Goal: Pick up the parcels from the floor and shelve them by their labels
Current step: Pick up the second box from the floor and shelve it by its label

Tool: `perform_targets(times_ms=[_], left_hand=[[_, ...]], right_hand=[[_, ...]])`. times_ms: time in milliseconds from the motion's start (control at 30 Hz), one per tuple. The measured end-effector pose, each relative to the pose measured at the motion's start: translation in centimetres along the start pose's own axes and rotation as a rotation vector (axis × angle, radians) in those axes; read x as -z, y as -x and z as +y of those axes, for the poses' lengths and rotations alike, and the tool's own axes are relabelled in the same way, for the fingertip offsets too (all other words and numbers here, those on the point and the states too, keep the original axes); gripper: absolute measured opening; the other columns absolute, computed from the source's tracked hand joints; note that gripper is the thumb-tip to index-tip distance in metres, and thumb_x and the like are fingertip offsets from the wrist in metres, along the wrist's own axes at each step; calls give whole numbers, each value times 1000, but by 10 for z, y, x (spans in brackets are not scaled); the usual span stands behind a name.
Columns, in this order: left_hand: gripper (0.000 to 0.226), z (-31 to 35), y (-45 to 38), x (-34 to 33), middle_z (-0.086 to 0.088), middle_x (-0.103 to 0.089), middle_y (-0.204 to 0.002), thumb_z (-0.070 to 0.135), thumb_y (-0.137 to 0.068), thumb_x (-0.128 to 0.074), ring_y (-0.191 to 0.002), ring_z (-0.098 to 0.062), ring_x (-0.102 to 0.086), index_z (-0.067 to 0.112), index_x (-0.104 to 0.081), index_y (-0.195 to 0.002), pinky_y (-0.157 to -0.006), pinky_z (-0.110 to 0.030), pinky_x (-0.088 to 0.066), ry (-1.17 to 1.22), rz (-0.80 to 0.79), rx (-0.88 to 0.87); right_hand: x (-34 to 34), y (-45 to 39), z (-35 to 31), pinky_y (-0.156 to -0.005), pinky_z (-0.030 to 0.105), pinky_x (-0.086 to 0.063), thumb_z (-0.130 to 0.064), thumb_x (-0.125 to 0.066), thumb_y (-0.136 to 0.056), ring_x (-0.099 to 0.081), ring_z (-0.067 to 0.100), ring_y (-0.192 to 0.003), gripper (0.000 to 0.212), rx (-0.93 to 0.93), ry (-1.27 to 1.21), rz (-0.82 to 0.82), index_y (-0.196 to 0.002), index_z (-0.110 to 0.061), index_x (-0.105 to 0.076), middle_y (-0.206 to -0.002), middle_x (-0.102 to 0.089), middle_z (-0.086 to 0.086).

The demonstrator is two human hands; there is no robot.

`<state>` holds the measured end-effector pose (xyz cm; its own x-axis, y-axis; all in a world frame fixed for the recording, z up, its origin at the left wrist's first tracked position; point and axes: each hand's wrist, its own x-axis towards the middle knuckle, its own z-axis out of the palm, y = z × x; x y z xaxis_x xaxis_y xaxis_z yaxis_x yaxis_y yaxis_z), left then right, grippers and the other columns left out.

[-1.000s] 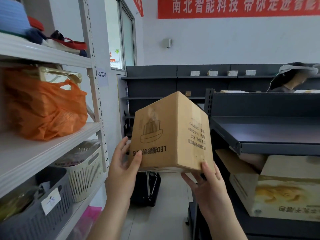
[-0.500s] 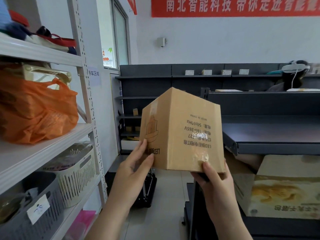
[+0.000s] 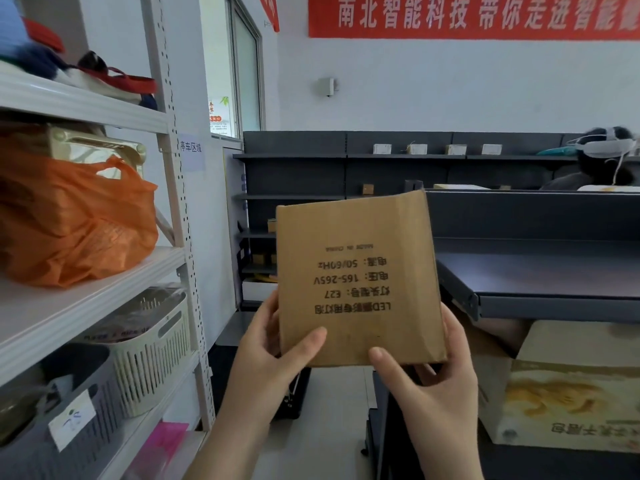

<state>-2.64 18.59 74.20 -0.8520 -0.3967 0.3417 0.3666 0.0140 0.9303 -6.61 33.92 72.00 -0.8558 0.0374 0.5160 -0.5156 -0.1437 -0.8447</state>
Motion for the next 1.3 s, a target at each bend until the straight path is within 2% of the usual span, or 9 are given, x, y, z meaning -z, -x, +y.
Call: perform_targets(times_ms=[100,200,400,500,633,833,900,1033,1300], left_hand=[[61,-7,-4,5,12,-74,-97,33,-52,-83,-92,-7,-69,32,-58,-108,-85,-39,-53,133,61,74],[56,-11,-6,8,8,-75,-92,27,-54,-69,-90,-14,-71,25,-58,-109,-84,-46,-55,277,54,130],[50,-16,-3,9,5,-74,-93,24,-56,-65,-92,-19,-69,24,-58,-106,-83,-49,-54,352,70,151],[48,-15,-3,12,7,-76,-89,25,-58,-63,-84,-14,-72,23,-58,-106,-83,-48,-53,345,58,110],[44,-13,-3,14,5,-75,-92,27,-65,-67,-86,-15,-71,22,-58,-107,-83,-47,-54,324,36,101],[71,-16,-5,16,7,-75,-94,41,-50,-84,-88,-13,-71,22,-56,-113,-82,-44,-56,239,48,78],[85,-18,-7,17,9,-75,-96,52,-34,-83,-90,-12,-71,27,-57,-111,-80,-38,-57,188,60,51],[63,-17,-9,21,19,-72,-98,45,-43,-75,-91,-3,-68,37,-58,-103,-72,-23,-57,85,111,-72],[54,-17,-9,23,14,-66,-110,47,-58,-75,-97,-4,-66,42,-53,-108,-75,-21,-55,-105,168,-210]], right_hand=[[-3,7,0,-103,35,-40,-71,-63,-58,-46,5,-126,83,102,77,-66,-132,-42,-41,-134,-49,-17],[-5,7,-2,-106,30,-35,-60,-43,-74,-44,0,-127,52,87,-30,-56,-123,-46,-51,-133,-53,-18],[-4,-4,-4,-93,18,-47,-31,-54,-77,-56,3,-116,36,52,-186,22,-112,-27,-63,-123,-63,-4],[0,-6,0,-86,11,-48,-48,-70,-56,-56,3,-116,57,-11,-271,31,-111,-36,-59,-123,-61,-10],[0,-8,4,-105,32,-40,-71,-78,-22,-45,5,-127,96,-132,-333,17,-112,-51,-48,-128,-53,-18],[0,-12,7,-101,35,-45,-20,-79,-52,-46,20,-128,97,-281,-440,37,-135,-36,-31,-134,-50,1],[0,-13,7,-85,25,-51,-26,-71,-51,-52,20,-121,97,-305,-493,40,-139,-31,-29,-124,-55,1],[1,-16,10,-78,23,-52,-53,-87,-6,-57,12,-107,144,-301,-500,62,-137,-28,-33,-111,-58,-2],[0,-18,15,-69,33,-58,-49,-89,-1,-70,13,-86,138,-285,-530,30,-128,-15,-48,-111,-64,5]])
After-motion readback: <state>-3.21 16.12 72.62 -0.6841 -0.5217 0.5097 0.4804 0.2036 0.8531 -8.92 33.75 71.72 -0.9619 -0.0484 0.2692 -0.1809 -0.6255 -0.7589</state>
